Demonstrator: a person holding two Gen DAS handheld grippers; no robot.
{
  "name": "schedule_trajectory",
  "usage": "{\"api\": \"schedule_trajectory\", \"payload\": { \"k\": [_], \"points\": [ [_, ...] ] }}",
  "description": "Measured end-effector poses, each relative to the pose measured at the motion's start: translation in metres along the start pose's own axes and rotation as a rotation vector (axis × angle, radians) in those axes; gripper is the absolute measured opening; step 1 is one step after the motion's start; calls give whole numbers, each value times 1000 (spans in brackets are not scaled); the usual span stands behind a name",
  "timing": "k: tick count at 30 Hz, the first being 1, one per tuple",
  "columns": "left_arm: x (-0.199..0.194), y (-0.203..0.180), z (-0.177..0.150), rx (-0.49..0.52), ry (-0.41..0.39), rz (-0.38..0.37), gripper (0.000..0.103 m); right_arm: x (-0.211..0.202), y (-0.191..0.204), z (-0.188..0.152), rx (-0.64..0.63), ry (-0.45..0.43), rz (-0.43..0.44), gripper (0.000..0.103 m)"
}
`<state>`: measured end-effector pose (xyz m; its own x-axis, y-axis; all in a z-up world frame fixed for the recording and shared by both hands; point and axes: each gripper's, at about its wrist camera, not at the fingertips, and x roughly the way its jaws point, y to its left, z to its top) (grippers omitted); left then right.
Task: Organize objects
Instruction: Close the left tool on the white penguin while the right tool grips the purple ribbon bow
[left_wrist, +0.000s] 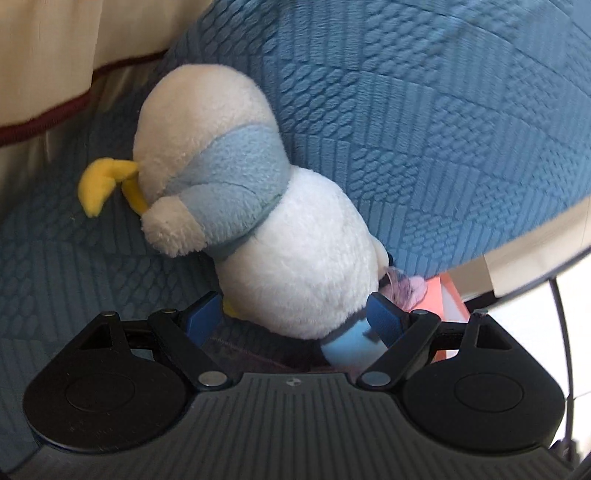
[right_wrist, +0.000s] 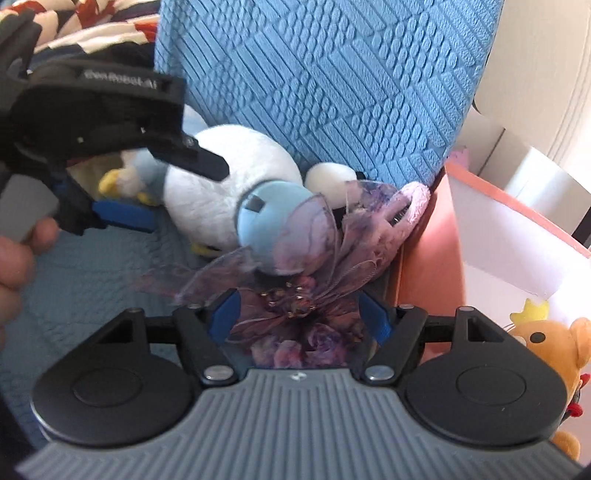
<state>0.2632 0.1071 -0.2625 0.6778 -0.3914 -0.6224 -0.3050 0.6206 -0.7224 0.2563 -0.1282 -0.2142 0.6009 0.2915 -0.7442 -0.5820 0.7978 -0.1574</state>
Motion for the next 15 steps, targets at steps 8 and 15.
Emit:
{"api": "schedule_trajectory", "payload": {
  "k": [8,15],
  "points": [
    [26,9,9,-106,60,-62,89,31,0,-3,77,120,58,73],
    [33,21,15,-230,50,-111,91,50,1,-11,149,211,136,68]
  ]
}}
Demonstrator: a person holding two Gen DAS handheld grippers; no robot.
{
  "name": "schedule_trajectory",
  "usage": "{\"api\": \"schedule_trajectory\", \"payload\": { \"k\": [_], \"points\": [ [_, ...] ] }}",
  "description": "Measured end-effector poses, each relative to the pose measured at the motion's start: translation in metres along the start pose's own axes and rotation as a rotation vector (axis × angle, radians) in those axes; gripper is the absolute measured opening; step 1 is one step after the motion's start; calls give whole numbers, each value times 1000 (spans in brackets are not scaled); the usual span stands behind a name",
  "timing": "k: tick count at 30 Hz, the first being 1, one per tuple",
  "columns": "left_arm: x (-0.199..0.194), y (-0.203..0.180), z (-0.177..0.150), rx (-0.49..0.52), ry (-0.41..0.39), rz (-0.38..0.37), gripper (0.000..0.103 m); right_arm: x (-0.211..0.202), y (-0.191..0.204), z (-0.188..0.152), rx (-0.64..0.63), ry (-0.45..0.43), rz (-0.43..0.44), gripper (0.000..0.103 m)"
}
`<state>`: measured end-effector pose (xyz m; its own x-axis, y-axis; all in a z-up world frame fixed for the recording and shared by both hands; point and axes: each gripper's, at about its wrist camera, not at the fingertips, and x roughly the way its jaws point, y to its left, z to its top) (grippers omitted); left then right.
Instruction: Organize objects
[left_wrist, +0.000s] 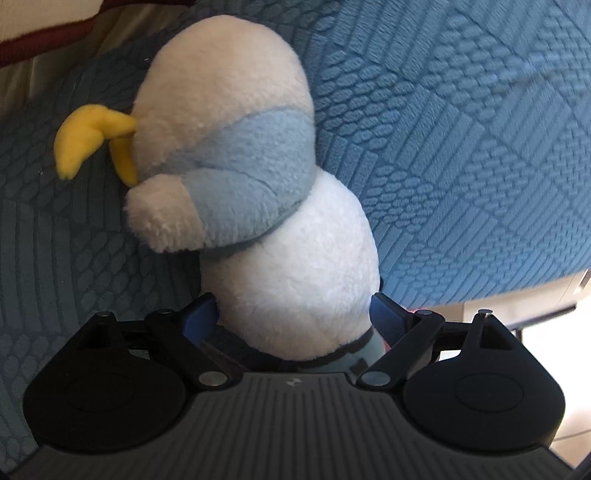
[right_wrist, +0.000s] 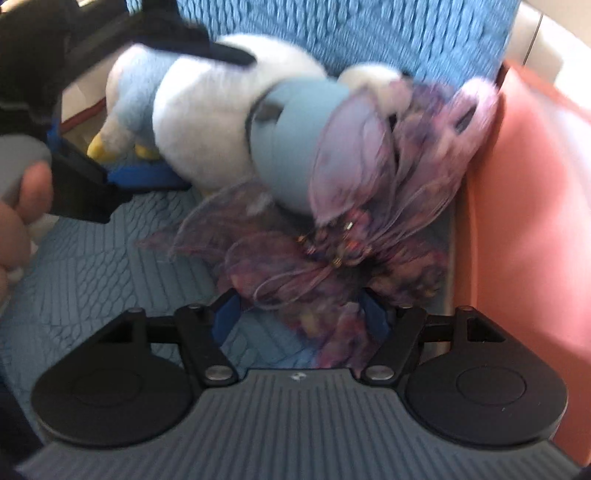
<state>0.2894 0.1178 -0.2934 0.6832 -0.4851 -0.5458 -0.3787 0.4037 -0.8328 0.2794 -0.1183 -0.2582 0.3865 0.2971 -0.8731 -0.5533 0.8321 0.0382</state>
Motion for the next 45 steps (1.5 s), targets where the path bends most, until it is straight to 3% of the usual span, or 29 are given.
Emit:
{"api": "schedule_trajectory", "payload": {
  "k": [3,8,11,15,21,26,35,38,40,43,45],
  "points": [
    [1,6,3,-66,-13,-29,91,-2,1,-1,-13,-8,-1,64],
    [8,16,7,-144,-24,-64,94,-9,6,-3,-40,-23,8,20],
    [12,19,9,-167,-24,-80,94,-14,10,-5,-62,-31,9,15],
    [12,14,7,-146,-40,-71,92,-24,10,-7,-60,-57,21,13],
    [4,4,3,-89,-55,-47,78,-48,5,-11,5,-101,42,13],
    [-8,-4,-7,-66,-83,-24,73,-62,1,-5,13,-125,55,13],
    [-30,-15,-24,-6,-117,27,66,-101,16,-28,22,-151,96,13],
    [-40,-23,-30,43,-111,50,57,-117,26,-38,14,-156,87,13],
    [-52,-20,-33,69,-107,60,33,-127,29,-46,-2,-150,80,13],
    [-87,-1,-36,98,-110,59,29,-125,32,-43,0,-122,75,14],
    [-90,-4,-34,129,-105,46,29,-119,27,-38,48,-97,99,15]
  ]
}}
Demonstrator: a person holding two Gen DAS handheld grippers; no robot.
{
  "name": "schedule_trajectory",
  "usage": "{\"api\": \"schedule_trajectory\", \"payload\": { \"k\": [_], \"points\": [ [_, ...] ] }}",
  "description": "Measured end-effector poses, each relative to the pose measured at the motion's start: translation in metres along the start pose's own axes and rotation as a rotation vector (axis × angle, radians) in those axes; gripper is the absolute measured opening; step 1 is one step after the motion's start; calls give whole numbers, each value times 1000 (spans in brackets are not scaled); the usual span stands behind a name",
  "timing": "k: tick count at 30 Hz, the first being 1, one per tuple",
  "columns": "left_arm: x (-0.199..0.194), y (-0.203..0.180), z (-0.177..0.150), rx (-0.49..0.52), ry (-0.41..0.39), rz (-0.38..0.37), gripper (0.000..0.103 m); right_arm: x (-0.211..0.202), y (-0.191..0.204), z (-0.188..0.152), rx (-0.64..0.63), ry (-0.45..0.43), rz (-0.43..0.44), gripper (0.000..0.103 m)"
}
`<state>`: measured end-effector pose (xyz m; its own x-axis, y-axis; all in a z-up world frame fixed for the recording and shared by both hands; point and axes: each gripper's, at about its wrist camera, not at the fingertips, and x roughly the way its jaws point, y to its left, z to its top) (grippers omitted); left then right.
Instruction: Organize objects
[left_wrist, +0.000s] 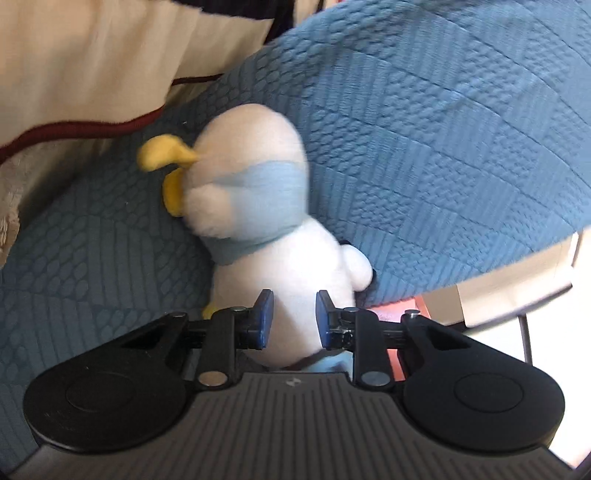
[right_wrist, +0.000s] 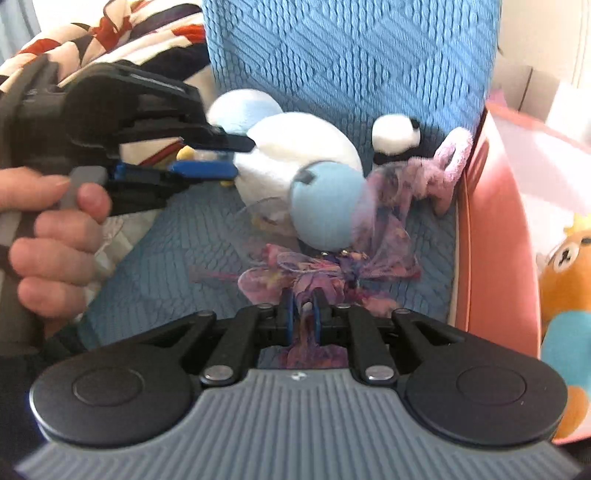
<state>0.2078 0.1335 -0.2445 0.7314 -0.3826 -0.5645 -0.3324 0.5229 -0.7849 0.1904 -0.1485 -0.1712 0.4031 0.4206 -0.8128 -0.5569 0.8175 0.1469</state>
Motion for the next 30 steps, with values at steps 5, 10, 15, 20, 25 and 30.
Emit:
{"api": "schedule_trajectory", "payload": {
  "k": [5,10,15,20,25,30],
  "points": [
    [16,-3,4,-5,30,13,61,10,-13,-2,88,9,26,29],
    [19,5,10,-81,17,88,91,21,-20,-1,115,-1,30,73],
    [29,18,16,-198,31,49,94,42,-22,4,77,-4,-5,85],
    [44,19,15,-216,48,38,95,66,-23,0,57,72,0,86],
    [55,18,15,-206,50,61,99,79,-26,-4,71,117,-45,86],
    [62,16,17,-204,40,52,99,81,-30,-3,91,108,-53,87]
  ]
}}
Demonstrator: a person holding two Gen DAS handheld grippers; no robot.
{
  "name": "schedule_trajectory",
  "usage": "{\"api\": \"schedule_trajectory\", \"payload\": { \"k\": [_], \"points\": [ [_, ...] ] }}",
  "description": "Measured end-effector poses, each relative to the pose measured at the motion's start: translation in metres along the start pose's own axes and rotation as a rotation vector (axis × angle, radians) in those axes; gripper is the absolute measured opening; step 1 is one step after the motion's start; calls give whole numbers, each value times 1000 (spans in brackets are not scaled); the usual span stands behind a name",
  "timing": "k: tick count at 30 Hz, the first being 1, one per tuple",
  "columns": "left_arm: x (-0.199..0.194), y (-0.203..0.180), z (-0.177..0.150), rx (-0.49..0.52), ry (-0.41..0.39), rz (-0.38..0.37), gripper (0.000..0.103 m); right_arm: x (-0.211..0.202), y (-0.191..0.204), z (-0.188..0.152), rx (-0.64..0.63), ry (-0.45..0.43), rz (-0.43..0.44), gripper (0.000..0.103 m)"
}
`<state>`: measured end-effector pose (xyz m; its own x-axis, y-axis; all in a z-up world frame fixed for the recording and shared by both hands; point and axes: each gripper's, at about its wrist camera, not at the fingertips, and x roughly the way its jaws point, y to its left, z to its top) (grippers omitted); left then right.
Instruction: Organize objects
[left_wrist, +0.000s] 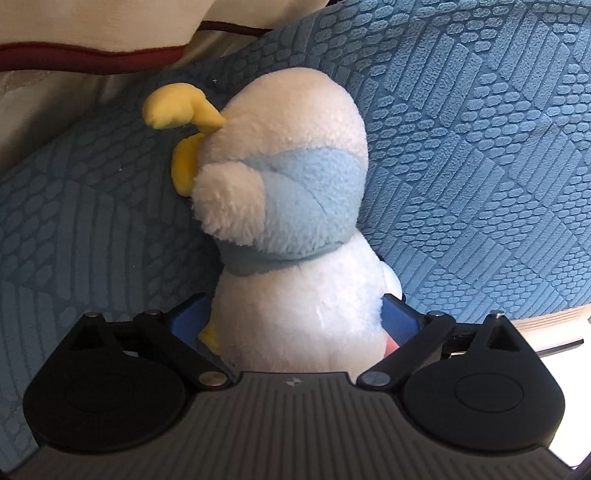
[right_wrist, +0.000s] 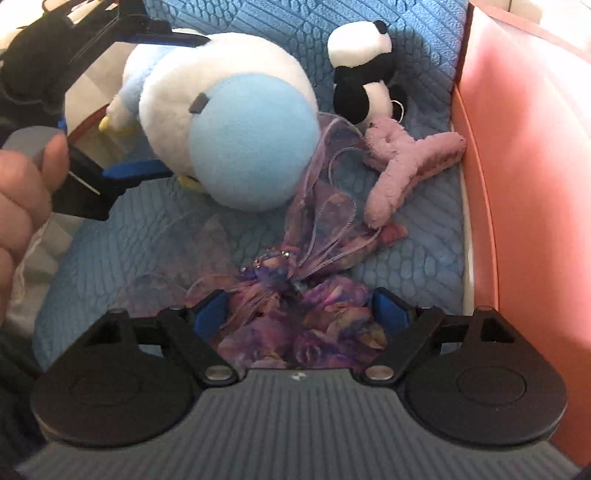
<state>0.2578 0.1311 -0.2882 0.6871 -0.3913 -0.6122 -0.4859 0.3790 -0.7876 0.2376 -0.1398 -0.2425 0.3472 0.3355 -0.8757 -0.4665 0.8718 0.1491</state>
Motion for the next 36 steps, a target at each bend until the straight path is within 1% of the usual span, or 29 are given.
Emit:
{"api": "schedule_trajectory", "payload": {
  "k": [1,2,3,5,6,7,9,11,13,15,17,19,22,31,34,36],
  "points": [
    [1,0,0,-4,1,-4,99,0,1,0,-2,-2,-10,84],
    [3,1,0,-11,2,-9,100,0,4,0,-12,-5,-24,77],
    [5,2,0,-21,1,-14,101,-1,7,0,-30,-8,-32,73],
    [11,4,-2,-38,-1,-22,103,-2,10,0,-41,-12,-6,55],
    [14,4,-3,-41,-2,-25,103,-3,11,0,-42,-11,5,50],
    [15,4,-4,-38,-7,-31,103,-4,11,0,-40,-13,12,38],
    [18,3,-6,-30,-18,-37,103,-4,11,0,-29,-17,13,35],
    [18,4,-8,-28,-22,-39,103,-6,8,0,-5,-25,17,29],
    [17,3,-9,-17,-23,-38,103,-8,7,-3,-11,-42,20,26],
    [15,1,-9,11,-20,-34,102,-11,8,0,-20,-57,16,24],
    [10,-5,-11,70,-31,-18,98,-14,8,0,-23,-64,15,23],
    [3,-14,-13,121,-49,4,90,-17,7,0,-21,-68,15,22],
    [-2,-19,-17,166,-46,20,84,-24,3,-1,-16,-77,15,22],
    [-22,-22,-25,200,-60,46,79,-39,-11,-4,14,-114,2,19],
    [-40,-19,-25,234,-59,63,78,-44,-14,-5,6,-129,0,17],
    [-59,-18,-31,283,-63,84,78,-47,-14,-5,-3,-137,3,17]
  ]
}}
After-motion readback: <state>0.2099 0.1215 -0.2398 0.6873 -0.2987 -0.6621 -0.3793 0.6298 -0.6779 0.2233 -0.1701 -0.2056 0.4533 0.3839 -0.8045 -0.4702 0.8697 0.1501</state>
